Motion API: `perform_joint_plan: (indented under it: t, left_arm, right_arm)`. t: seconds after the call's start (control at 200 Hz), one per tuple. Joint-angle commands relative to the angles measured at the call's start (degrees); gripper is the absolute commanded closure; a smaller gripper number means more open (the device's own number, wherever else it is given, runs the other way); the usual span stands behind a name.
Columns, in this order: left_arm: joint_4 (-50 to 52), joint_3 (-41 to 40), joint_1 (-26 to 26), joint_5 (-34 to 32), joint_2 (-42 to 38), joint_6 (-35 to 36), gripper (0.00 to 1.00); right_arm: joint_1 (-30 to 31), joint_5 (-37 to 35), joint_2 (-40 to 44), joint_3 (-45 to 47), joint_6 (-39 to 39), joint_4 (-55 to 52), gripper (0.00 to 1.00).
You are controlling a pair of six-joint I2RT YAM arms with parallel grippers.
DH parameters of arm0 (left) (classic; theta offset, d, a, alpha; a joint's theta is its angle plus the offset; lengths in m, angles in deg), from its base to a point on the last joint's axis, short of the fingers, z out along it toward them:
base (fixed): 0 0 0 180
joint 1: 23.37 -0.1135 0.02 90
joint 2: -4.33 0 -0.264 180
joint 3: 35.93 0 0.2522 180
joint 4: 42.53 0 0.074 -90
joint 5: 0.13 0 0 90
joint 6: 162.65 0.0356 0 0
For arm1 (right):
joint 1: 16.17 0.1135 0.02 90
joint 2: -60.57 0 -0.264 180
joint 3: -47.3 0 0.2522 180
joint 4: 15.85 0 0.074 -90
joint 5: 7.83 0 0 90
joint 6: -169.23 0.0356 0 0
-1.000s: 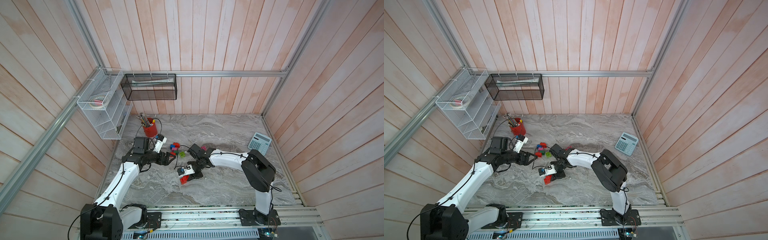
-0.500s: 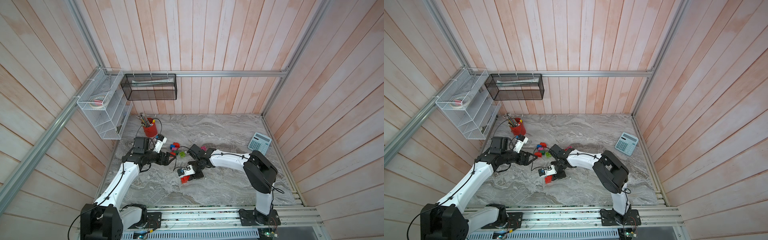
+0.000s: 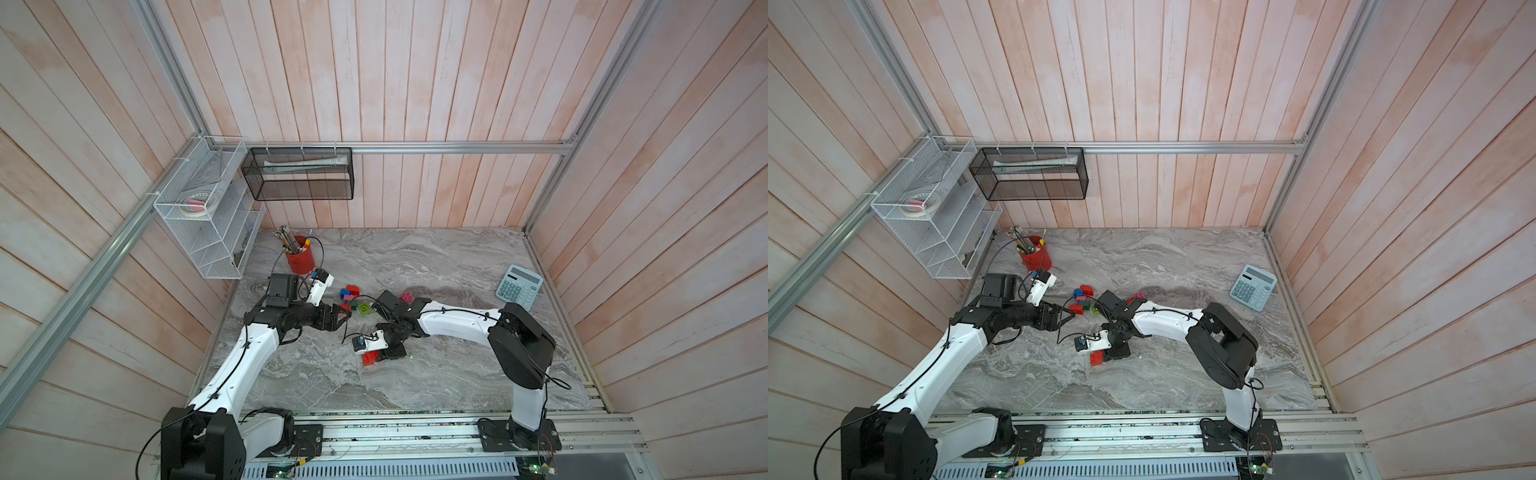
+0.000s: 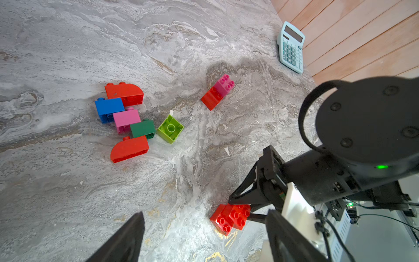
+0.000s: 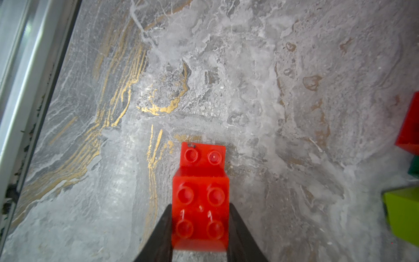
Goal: Assemble the letter s with lego
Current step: Assemble the lego brick with the lego brick.
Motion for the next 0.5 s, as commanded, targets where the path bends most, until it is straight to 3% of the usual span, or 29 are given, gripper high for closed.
perform_joint_plan:
  t: [0.0,0.495]
  left_arm:
    - [0.5,0.7,-0.3,0.3,0.7,1.0,0.13]
    - [0.9,0.9,-0.4,-0.7,0.7,0.9,0.14]
  right_arm:
    - [0.7,-4.8,0.1,2.6,3.5,-1.8,0.85]
    - [2.9,-9.4,-1.0,2.3,9.8,-3.7,0.86]
